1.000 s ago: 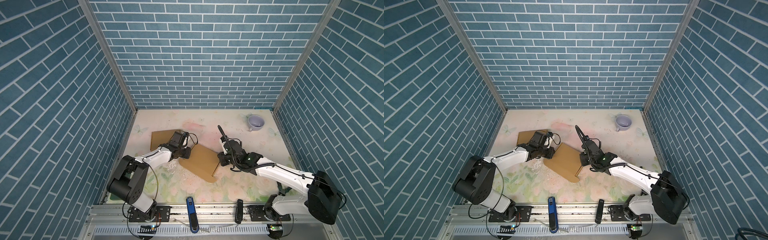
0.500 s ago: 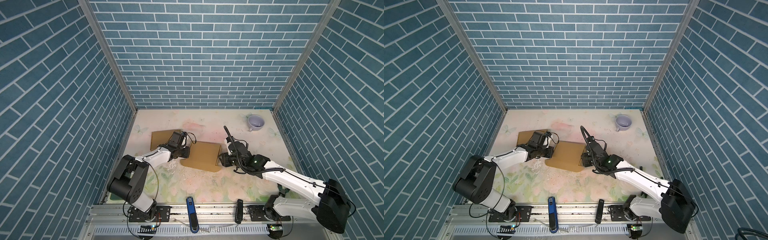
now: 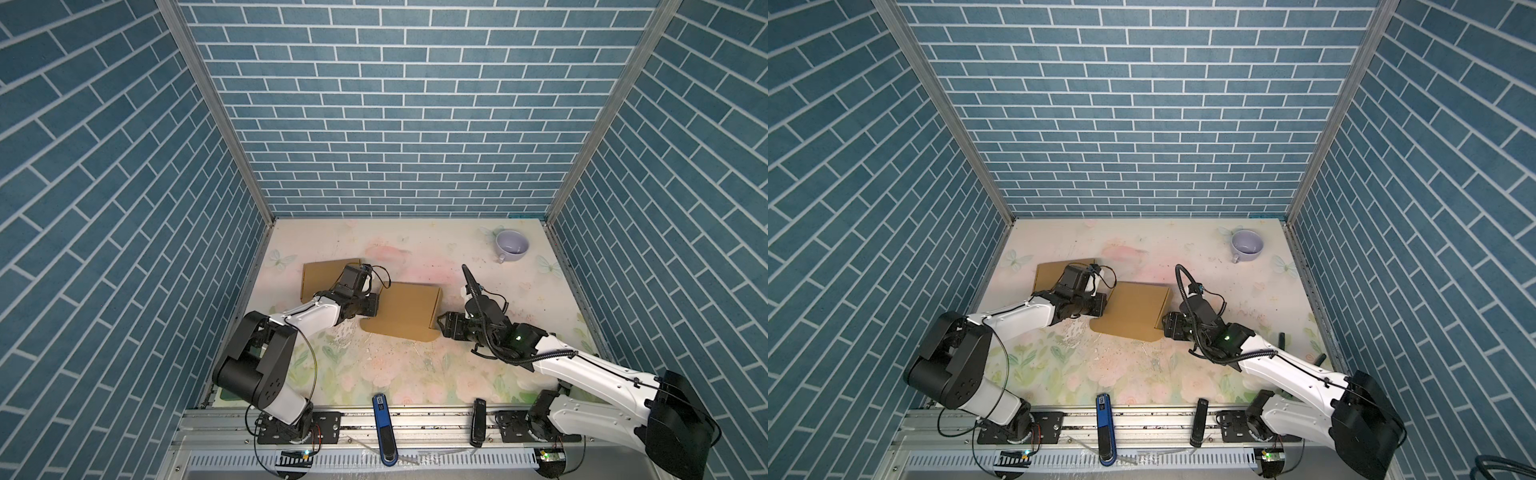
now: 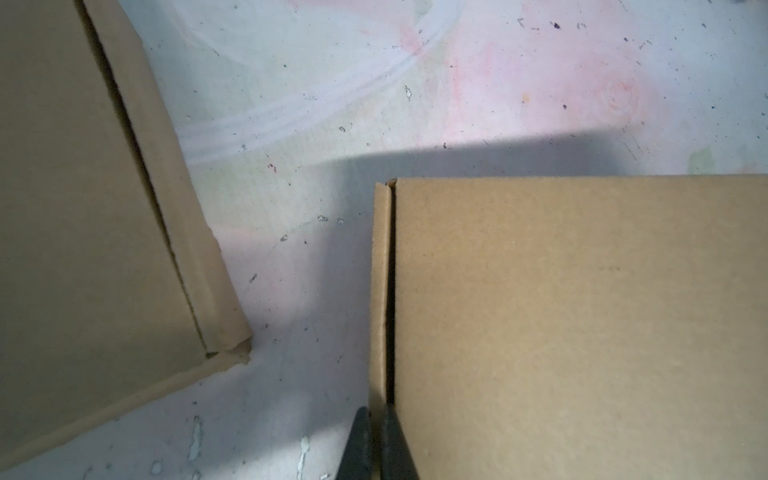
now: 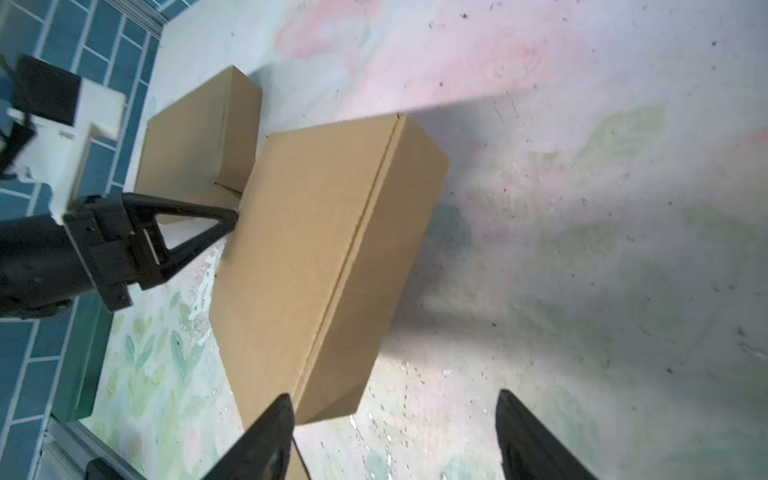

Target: Fold the paper box

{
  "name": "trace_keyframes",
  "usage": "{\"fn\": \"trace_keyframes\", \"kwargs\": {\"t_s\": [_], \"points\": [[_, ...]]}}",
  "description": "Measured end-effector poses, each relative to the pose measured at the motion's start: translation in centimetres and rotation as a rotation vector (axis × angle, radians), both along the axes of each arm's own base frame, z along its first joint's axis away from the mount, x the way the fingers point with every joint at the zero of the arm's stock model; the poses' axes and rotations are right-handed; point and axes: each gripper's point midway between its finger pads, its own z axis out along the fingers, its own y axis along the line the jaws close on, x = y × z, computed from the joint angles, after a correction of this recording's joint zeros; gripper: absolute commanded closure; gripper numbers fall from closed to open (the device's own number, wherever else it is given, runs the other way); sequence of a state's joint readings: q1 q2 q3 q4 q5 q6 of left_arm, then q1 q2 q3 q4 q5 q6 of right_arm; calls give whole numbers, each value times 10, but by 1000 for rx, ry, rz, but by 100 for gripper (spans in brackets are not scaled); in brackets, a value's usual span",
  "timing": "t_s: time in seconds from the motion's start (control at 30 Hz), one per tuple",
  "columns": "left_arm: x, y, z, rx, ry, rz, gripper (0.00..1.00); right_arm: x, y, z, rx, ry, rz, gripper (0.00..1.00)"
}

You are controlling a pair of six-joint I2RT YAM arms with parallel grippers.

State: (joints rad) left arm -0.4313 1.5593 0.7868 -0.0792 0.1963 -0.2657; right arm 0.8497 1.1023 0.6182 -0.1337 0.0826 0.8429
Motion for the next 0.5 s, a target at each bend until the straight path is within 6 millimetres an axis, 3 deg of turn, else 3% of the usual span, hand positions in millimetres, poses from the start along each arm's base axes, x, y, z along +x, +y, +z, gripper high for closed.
{"fn": "trace_keyframes", "kwargs": {"t_s": [0.17,0.5], "points": [[0,0,0,0,-1,0,93,16,13,6,81,-21,-28,20],[0,0,0,-1,-4,2,93,34,29,-24,227,49,-94,16]]}}
